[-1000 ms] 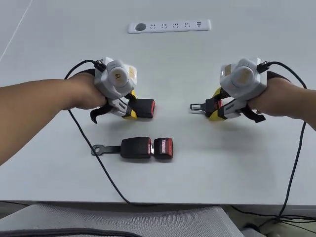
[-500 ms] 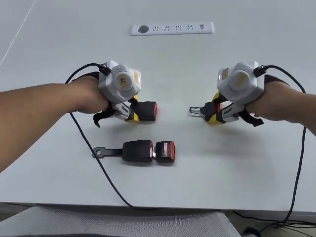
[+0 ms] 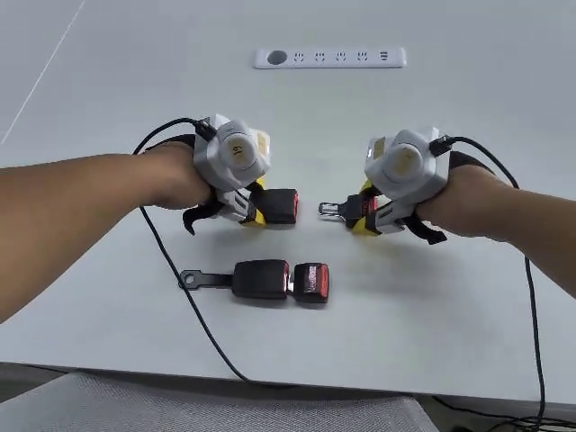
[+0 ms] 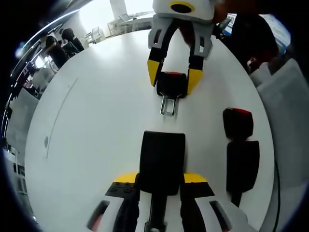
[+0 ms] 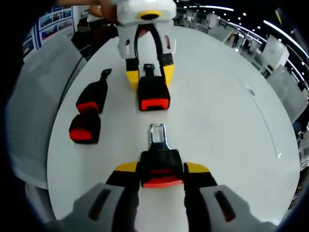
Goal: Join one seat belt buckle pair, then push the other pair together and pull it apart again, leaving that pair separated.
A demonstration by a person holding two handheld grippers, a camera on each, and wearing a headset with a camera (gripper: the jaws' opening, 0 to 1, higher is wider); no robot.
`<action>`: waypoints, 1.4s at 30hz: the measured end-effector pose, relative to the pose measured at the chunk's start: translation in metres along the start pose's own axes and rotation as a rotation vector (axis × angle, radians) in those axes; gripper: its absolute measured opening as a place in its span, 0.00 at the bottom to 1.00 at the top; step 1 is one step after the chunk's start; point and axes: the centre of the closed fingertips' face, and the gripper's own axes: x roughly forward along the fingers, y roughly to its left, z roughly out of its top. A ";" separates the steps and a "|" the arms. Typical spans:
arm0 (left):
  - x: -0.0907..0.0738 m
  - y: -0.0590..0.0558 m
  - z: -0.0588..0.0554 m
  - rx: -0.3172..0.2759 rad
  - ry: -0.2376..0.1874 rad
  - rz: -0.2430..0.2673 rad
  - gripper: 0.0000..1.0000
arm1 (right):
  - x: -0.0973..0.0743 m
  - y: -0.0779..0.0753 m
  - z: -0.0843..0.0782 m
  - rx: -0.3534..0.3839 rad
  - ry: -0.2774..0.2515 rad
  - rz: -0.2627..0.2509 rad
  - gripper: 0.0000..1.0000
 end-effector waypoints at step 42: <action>0.001 -0.005 0.003 0.055 0.049 -0.023 0.31 | 0.030 0.008 0.050 -0.044 -0.059 -0.005 0.32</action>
